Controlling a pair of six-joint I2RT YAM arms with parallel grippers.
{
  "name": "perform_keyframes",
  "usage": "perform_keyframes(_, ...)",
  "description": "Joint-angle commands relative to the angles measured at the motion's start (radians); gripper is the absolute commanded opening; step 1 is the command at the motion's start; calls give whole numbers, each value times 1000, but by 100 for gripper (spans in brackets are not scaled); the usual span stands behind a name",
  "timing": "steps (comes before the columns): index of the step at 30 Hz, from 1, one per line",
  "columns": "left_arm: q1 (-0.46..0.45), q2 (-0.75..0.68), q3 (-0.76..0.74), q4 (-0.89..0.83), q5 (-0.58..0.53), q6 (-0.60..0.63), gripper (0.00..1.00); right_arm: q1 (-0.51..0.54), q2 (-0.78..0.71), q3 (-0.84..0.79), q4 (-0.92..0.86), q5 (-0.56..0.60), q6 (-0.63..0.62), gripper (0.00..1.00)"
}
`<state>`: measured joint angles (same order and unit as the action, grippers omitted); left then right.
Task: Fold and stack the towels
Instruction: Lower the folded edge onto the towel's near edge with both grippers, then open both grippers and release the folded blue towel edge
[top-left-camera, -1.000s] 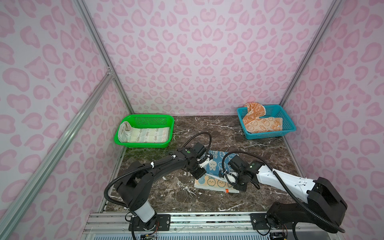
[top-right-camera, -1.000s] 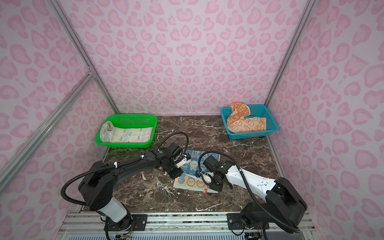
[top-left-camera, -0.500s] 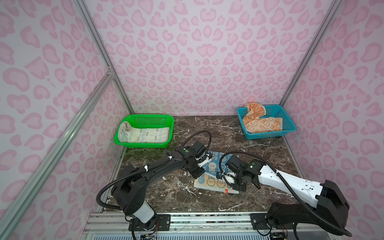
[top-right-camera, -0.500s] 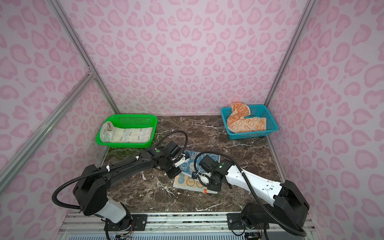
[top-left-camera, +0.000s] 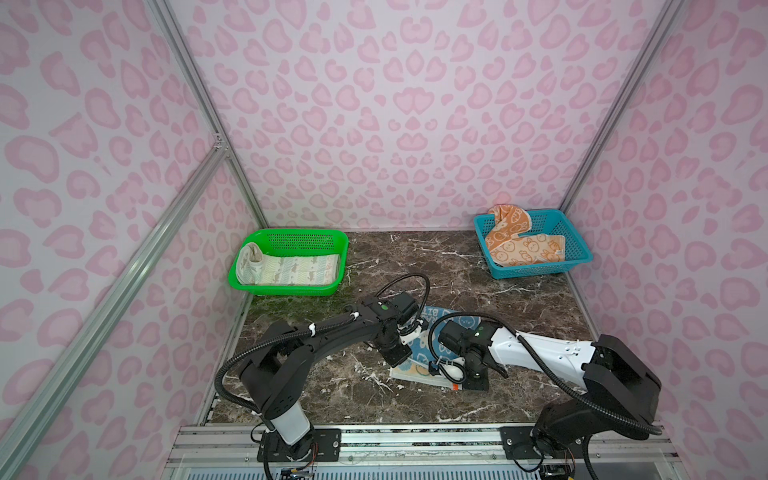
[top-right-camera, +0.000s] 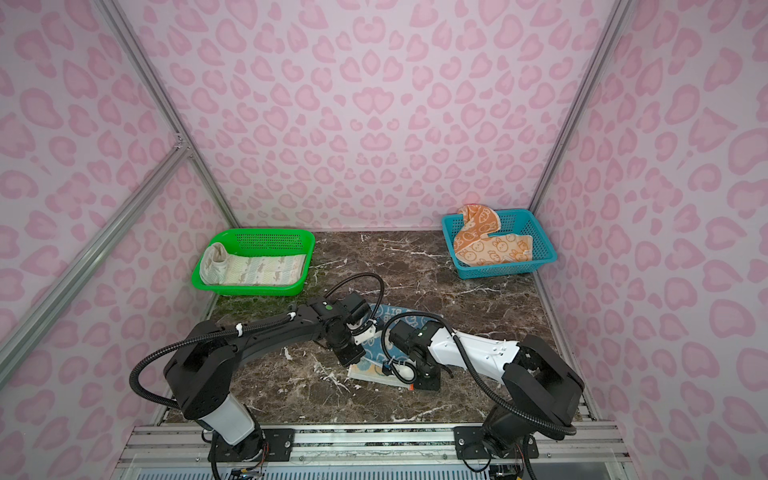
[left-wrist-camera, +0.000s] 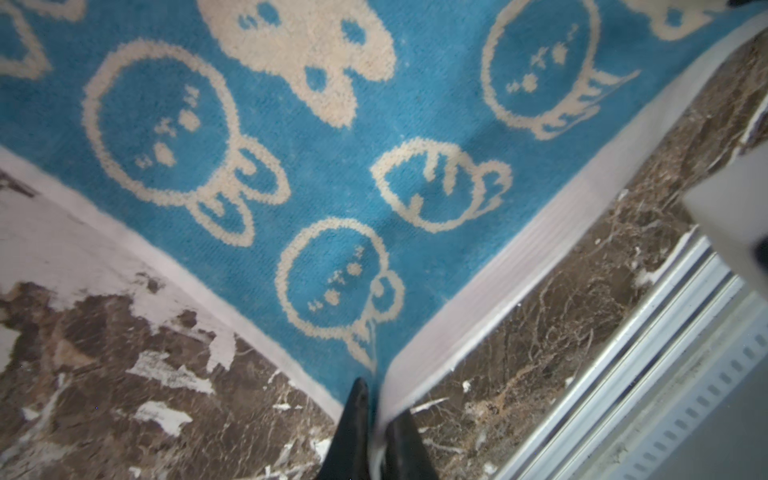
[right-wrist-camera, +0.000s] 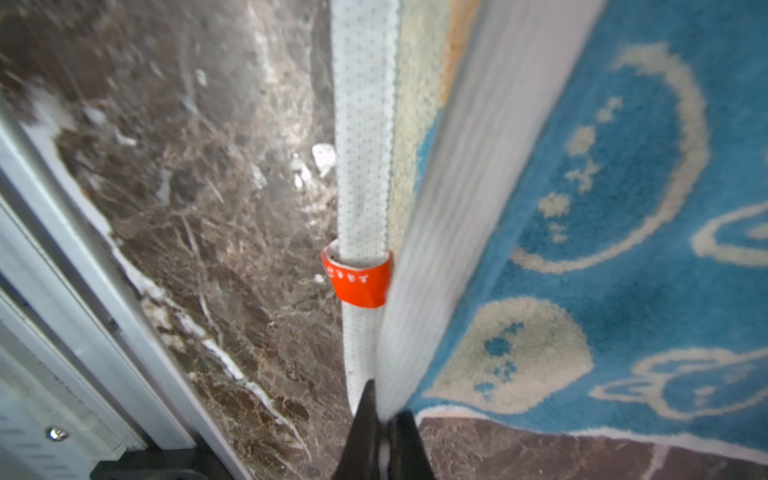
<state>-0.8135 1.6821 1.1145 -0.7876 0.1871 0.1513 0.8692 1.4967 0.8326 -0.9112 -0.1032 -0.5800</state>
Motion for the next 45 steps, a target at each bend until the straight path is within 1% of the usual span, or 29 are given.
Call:
perform_keyframes(1,-1,11,-7,-24,1,7,24,9,-1,-9,-46,-34,-34,14)
perform_keyframes(3,-3,13,-5,-30,9,4,30,9,7,-5,-55,-32,-42,14)
perform_keyframes(6,-6,3,-5,-36,15,1,35,8,11,7,-64,-31,-50,17)
perform_keyframes(7,-6,-4,-5,-39,14,-1,35,10,9,11,-66,-29,-52,18)
perform_keyframes(8,-6,-13,-5,-41,14,-2,41,9,4,16,-68,-28,-52,19)
perform_keyframes(10,-6,-34,-6,-47,15,-2,44,9,-11,21,-71,-32,-59,25)
perform_keyframes(11,-6,-48,-8,-47,11,-4,46,10,-24,22,-69,-32,-60,34)
perform_keyframes(12,-7,-59,-9,-48,7,-4,48,9,-34,23,-69,-33,-63,59)
perform_keyframes(13,-6,-69,-15,-50,0,-6,50,10,-48,23,-69,-32,-67,98)
perform_keyframes(15,-6,-84,-22,-50,-31,-13,52,9,-66,23,-71,-25,-72,99)
perform_keyframes(17,-7,-94,-26,-51,-68,-18,53,7,-83,29,-74,-20,-75,98)
perform_keyframes(20,-5,-103,-26,-30,-89,-28,53,-4,-131,34,-46,-21,-73,98)
perform_keyframes(23,4,-106,-13,19,-98,-56,50,-26,-200,33,19,-13,-51,98)
perform_keyframes(26,39,-102,13,70,-79,-96,47,-58,-280,23,108,-13,2,97)
perform_keyframes(29,86,-107,31,132,-35,-138,44,-89,-363,-4,223,51,109,98)
perform_keyframes(31,122,-109,41,175,12,-167,39,-96,-425,-27,309,141,199,98)
perform_keyframes(33,151,-103,50,212,66,-198,37,-101,-480,-49,370,218,279,98)
perform_keyframes(34,162,-99,53,230,88,-214,37,-104,-505,-59,397,243,312,98)
perform_keyframes(35,171,-93,56,252,113,-234,35,-113,-532,-71,428,259,347,98)
perform_keyframes(38,188,-68,61,312,167,-287,28,-146,-575,-61,449,287,488,98)
perform_keyframes(41,191,-15,76,349,207,-330,17,-205,-564,-14,402,286,650,98)
perform_keyframes(42,192,6,81,361,214,-346,14,-227,-554,-4,384,277,705,98)
perform_keyframes(45,195,67,89,403,220,-387,6,-272,-520,-5,355,224,823,98)
